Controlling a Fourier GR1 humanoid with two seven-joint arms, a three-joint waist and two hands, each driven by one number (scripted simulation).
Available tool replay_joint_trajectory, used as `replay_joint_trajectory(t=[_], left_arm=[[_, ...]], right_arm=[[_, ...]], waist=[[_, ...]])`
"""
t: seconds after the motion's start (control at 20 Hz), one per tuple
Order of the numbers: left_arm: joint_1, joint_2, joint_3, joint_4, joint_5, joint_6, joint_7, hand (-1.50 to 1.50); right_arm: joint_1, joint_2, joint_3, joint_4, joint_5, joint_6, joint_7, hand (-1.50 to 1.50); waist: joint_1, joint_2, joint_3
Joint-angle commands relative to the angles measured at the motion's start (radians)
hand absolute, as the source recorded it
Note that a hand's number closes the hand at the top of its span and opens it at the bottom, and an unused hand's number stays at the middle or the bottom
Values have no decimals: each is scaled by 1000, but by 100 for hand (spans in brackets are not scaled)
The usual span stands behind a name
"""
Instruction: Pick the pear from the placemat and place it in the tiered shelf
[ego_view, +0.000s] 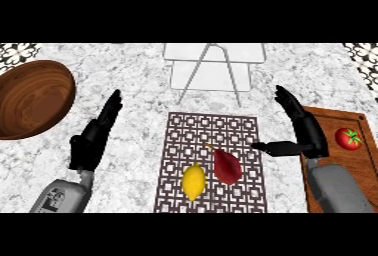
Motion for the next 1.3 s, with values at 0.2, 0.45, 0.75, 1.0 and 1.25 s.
replay_joint_trajectory(t=[0.2,0.45,0.75,1.0,1.25], left_arm=[[-6,-10,14,31,-16,-20,-15,0],[2,-22,16,39,-19,-23,-36,0],[13,-30,15,26,-21,-26,-26,0],[-16,-60,17,47,-58,-17,-10,0],[-10,-11,93,17,-44,-84,1,0]], right_arm=[[-32,-147,110,-296,79,119,353,-150],[-129,-203,203,-381,162,193,602,-150],[-158,-278,343,-496,258,338,804,-150],[-240,-183,351,-568,301,389,1034,-150],[-113,-123,357,-671,387,404,1053,-150]], waist=[[-10,-5,-1],[-4,-4,-2],[-4,-6,-1],[6,-1,0],[5,-1,0]])
